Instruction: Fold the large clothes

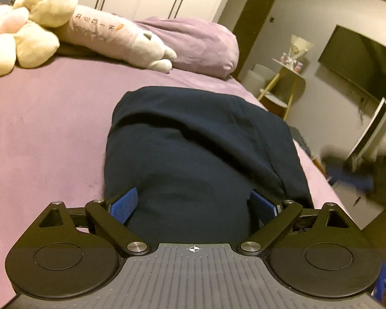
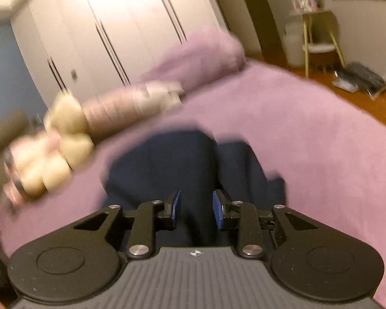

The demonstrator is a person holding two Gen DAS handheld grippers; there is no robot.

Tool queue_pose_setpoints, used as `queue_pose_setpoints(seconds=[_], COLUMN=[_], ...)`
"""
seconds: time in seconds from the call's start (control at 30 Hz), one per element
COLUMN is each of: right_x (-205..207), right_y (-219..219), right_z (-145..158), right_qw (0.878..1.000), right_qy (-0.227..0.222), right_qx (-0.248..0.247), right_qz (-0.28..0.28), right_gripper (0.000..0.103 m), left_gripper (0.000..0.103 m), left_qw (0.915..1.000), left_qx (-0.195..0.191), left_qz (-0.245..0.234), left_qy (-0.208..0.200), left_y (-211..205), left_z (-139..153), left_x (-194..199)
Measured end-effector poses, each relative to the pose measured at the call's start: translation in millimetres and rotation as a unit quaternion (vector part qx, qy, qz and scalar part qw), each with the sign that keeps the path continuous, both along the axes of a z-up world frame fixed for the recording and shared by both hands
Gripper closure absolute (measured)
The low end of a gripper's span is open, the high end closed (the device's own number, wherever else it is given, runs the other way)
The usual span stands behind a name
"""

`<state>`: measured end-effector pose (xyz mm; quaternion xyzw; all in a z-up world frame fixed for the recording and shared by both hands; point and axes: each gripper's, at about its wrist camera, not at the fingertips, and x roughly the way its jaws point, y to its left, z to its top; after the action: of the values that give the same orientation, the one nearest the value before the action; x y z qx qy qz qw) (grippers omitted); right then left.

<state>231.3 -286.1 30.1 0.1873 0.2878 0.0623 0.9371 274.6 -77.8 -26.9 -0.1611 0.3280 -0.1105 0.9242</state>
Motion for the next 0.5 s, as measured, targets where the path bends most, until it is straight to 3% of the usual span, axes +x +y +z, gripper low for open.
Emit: queue_pose_setpoints(seconds=[0.07,0.17,0.27,0.37,0.5], right_x=[19,64,99,107,94], right_y=[13,30,40,34,15], right_z=[16,11,-22,-64,-83], right_qw=[0.999,0.999,0.999,0.996,0.998], right_qy=[-0.019,-0.019,0.014,0.056,0.033], right_qx=[0.015,0.016,-0.032,-0.064,-0.051], right_qz=[0.02,0.023,0.004,-0.008,-0.027], right_gripper=[0.076,0.076,0.079,0.081,0.082], left_gripper=[0.006,0.006,0.006,0.006,0.006], left_qw=[1.0,1.0,0.9999,0.9989,0.9962], left_qx=[-0.001,-0.006,-0.012,-0.021,-0.016], left_qz=[0.0,0.002,0.008,0.039,0.081], left_qy=[-0.002,-0.003,0.002,0.017,0.027], left_y=[1,6,13,20,13], left_z=[-1,-2,-1,2,10], left_x=[-2,-3,-4,9,46])
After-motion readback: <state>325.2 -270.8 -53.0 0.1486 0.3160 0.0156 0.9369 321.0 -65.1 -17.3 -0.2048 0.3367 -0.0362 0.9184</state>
